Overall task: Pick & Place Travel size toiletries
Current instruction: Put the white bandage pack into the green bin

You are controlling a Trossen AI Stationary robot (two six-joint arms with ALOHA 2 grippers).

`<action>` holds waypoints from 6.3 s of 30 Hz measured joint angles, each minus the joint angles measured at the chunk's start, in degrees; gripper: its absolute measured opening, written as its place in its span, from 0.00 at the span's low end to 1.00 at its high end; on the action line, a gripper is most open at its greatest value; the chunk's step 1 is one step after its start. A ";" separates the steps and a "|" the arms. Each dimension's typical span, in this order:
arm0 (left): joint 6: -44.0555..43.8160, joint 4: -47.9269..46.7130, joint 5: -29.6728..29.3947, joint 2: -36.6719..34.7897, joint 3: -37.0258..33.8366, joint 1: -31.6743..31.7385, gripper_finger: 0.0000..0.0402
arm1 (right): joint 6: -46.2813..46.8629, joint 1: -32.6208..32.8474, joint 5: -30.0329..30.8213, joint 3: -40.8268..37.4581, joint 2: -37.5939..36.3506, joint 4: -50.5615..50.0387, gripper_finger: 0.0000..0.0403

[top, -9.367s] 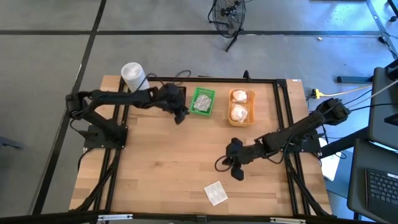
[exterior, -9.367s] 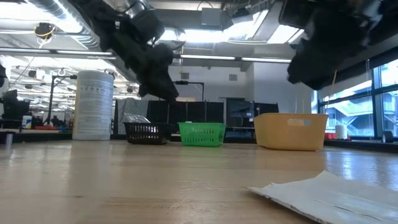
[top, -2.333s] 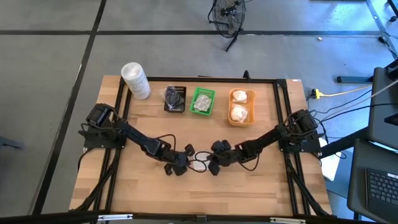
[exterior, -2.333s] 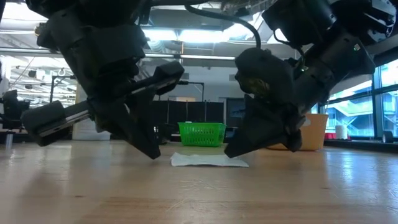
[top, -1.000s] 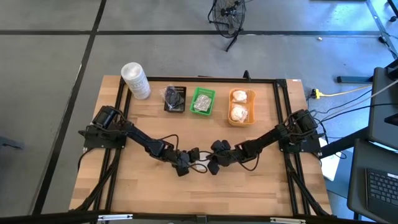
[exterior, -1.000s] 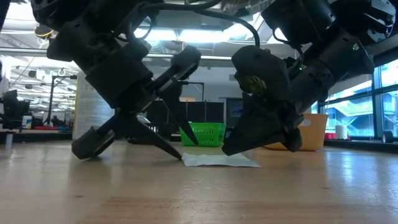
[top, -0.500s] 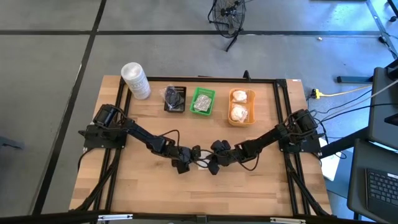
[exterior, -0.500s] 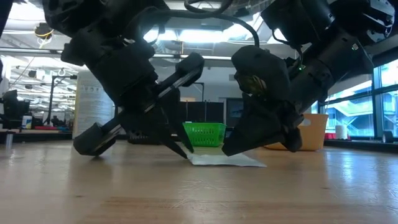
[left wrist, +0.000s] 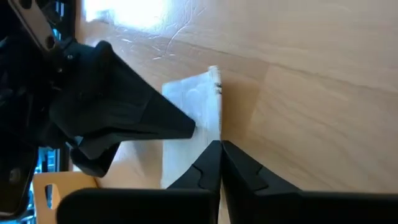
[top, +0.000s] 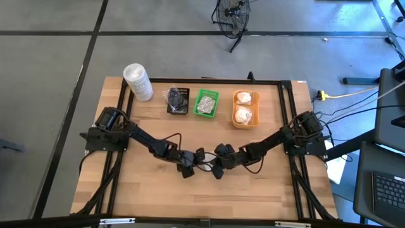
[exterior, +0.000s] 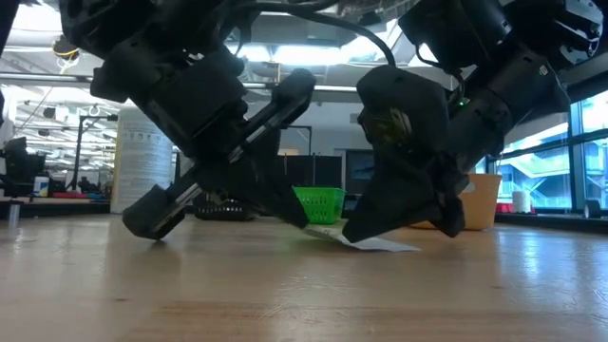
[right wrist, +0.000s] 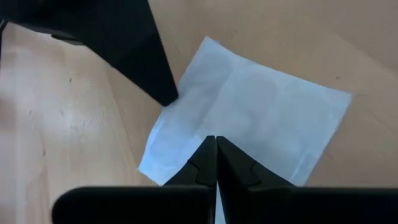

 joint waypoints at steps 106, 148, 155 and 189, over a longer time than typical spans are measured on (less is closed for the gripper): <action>-8.82 2.52 -3.53 -0.19 0.02 0.93 0.16 | -5.86 0.68 -5.89 -0.02 -4.69 0.04 0.00; -27.13 7.94 11.73 4.87 0.63 5.07 0.01 | 12.50 -1.86 -5.04 -0.02 -9.48 -22.69 0.56; -35.46 -5.28 11.75 4.96 6.97 4.83 0.01 | 12.41 -3.34 -6.20 0.09 -8.60 -20.93 0.58; -40.30 -5.69 11.85 5.07 7.63 5.00 0.01 | 13.69 -5.24 -15.93 -0.09 -8.48 -18.86 0.43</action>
